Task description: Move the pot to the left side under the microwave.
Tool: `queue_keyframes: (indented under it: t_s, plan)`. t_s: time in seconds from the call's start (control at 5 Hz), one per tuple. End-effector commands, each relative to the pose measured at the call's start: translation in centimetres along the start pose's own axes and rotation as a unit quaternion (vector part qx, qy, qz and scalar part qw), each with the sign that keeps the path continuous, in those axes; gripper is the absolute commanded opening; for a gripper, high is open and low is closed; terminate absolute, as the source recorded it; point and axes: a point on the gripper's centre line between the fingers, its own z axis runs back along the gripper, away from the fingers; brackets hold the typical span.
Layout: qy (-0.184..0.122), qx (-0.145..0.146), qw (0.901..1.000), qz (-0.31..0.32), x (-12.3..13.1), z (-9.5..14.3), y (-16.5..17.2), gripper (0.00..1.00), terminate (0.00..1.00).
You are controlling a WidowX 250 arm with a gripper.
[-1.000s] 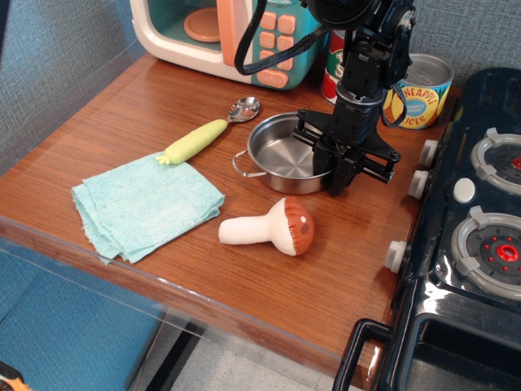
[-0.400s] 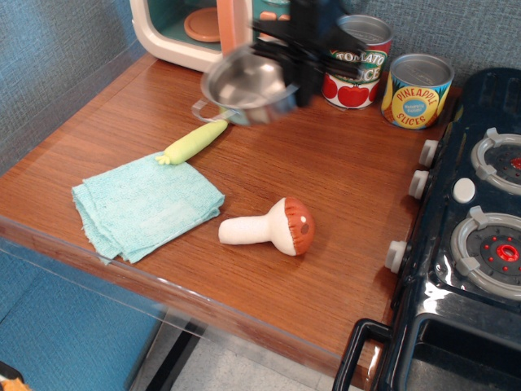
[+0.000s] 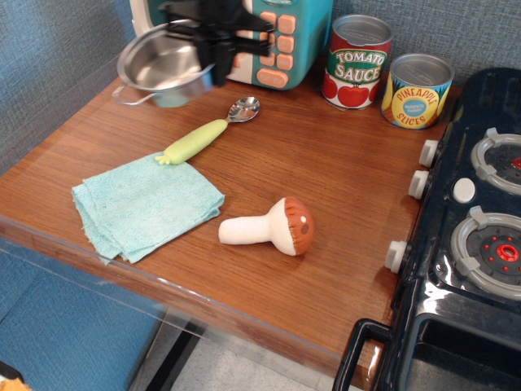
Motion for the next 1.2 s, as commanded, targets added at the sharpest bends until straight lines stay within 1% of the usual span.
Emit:
queue_keyframes:
  t_s: [0.0,0.2,0.4,0.6,0.8,1.0]
  plan:
    - [-0.005,0.032,0.9988,0.038,1.7,-1.3,4.0,0.0,0.0]
    - [0.007,0.036,0.9986,0.038,1.9,-2.8,4.3,0.0,0.0]
    - [0.022,0.049,0.9977,0.041,2.0,-4.2,5.1,0.0,0.0]
    - [0.025,0.049,0.9971,0.052,1.8,-4.3,6.1,0.0,0.0]
    - [0.022,0.043,0.9982,0.036,1.9,-3.6,6.2,1.0,0.0]
    - [0.006,0.026,0.9995,0.016,1.8,-2.4,5.8,1.0,0.0]
